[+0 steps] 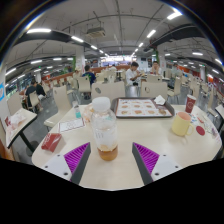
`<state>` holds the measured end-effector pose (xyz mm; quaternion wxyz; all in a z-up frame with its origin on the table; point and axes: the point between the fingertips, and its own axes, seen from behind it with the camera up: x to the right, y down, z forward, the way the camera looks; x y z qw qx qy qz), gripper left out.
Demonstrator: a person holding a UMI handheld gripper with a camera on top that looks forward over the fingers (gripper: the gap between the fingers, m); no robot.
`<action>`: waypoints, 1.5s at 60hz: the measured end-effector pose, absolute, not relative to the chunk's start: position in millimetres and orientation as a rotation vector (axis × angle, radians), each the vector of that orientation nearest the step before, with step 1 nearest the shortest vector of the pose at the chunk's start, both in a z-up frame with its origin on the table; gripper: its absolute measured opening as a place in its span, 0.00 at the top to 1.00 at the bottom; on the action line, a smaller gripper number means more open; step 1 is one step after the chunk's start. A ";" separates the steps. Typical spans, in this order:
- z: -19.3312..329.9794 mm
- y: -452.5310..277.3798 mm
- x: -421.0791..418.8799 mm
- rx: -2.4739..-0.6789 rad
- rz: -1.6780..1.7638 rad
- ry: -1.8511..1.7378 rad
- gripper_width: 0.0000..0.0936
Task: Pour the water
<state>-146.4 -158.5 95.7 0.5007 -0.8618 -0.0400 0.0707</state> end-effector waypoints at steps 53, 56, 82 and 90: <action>146.4 -55.0 -166.2 -1.904 0.425 0.083 0.57; 168.7 -49.7 -156.9 -1.883 0.530 0.156 0.57; 231.4 17.8 -21.8 -1.542 1.492 1.009 0.57; 202.7 31.3 13.4 -1.431 1.687 1.247 0.57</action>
